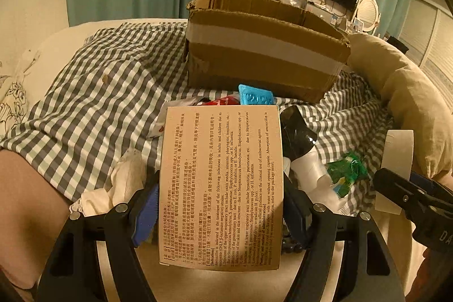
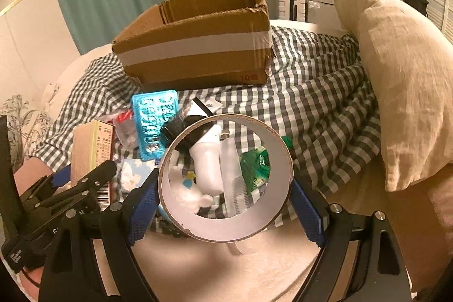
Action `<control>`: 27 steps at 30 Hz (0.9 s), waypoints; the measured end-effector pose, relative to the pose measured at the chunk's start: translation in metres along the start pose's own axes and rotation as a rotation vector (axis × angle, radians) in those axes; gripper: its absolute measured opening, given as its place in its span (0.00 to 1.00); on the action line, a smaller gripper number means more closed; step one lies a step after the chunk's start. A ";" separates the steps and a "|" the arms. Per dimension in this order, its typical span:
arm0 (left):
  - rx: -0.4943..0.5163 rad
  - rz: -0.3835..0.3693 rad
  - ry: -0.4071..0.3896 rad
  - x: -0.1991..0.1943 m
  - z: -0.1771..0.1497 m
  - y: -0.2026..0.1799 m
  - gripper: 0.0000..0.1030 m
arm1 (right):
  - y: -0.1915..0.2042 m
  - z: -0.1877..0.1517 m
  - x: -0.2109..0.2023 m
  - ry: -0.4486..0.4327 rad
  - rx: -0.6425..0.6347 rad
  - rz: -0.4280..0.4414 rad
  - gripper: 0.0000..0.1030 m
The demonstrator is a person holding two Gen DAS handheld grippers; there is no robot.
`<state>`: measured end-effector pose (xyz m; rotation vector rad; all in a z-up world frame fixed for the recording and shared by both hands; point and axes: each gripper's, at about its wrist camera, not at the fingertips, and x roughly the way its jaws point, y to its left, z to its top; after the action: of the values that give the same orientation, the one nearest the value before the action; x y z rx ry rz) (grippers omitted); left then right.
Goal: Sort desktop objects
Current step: 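Carry the leaflet and tape roll with both grippers over the cardboard box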
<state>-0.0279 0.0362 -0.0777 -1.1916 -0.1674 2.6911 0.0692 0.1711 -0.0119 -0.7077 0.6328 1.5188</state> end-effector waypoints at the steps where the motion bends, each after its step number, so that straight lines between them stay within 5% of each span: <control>1: -0.001 -0.001 -0.001 -0.001 0.001 0.000 0.75 | 0.001 0.001 -0.001 -0.005 -0.005 0.002 0.83; 27: 0.054 -0.019 -0.116 -0.014 0.098 -0.026 0.75 | 0.006 0.082 -0.025 -0.129 -0.058 0.057 0.83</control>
<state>-0.0880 0.0563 0.0024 -1.0142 -0.1213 2.7304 0.0583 0.2160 0.0603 -0.6342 0.5171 1.6269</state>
